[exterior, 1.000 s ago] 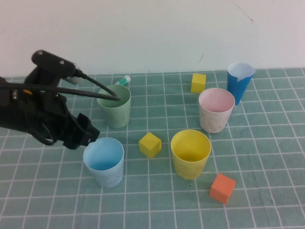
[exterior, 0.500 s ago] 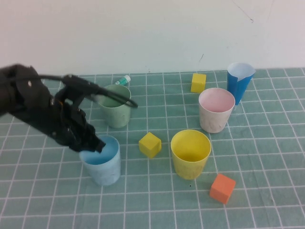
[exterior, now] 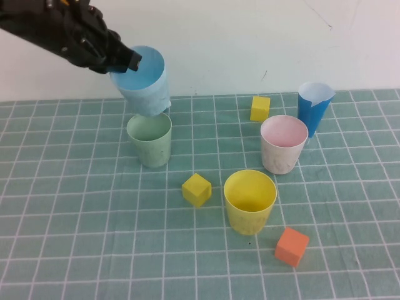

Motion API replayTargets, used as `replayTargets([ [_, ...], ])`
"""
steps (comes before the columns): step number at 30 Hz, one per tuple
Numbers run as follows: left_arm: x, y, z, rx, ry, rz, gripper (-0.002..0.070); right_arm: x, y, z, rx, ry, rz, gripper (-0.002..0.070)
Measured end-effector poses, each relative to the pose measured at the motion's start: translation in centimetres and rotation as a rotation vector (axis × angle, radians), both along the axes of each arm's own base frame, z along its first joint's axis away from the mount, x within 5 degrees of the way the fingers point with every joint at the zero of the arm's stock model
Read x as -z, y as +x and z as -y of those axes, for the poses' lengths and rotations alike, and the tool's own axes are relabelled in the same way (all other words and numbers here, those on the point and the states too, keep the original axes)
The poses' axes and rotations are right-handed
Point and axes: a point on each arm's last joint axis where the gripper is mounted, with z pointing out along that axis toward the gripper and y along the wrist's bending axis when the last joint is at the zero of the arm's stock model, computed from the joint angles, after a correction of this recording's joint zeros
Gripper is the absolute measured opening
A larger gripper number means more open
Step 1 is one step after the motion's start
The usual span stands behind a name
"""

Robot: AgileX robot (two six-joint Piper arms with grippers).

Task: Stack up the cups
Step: Place the blue cup on the green cup, then pick up the pink cup

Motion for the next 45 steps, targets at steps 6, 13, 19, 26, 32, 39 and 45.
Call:
replayTargets([
  [6, 3.9, 3.6, 0.7, -0.007, 0.026, -0.081, 0.0012, 0.0, 0.0, 0.0, 0.0, 0.0, 0.0, -0.0001],
  [13, 6.8, 5.1, 0.6, -0.029, 0.088, -0.133, 0.0013, 0.3, 0.0, 0.0, 0.0, 0.0, -0.01, -0.0001],
  [19, 6.9, 5.2, 0.5, -0.031, 0.102, -0.126, 0.0205, 0.3, -0.1, 0.0, 0.0, 0.0, -0.011, -0.0001],
  [26, 5.2, 4.6, 0.3, -0.081, 0.059, -0.105, 0.0368, 0.3, 0.0, 0.0, 0.003, 0.007, -0.007, -0.0001],
  [32, 0.1, 1.2, -0.4, -0.078, 0.039, -0.036, 0.006, -1.0, 1.0, -0.4, 0.008, 0.101, 0.049, -0.0001],
  [39, -6.6, -5.9, -1.9, -0.074, -0.017, 0.11, 0.0004, -3.5, 4.6, -1.3, -0.079, 0.142, -0.054, -0.0001],
  [45, -5.7, -12.0, -3.6, -0.096, -0.014, 0.18, 0.0002, -4.5, 9.3, -1.9, -0.122, 0.131, -0.111, -0.0001],
])
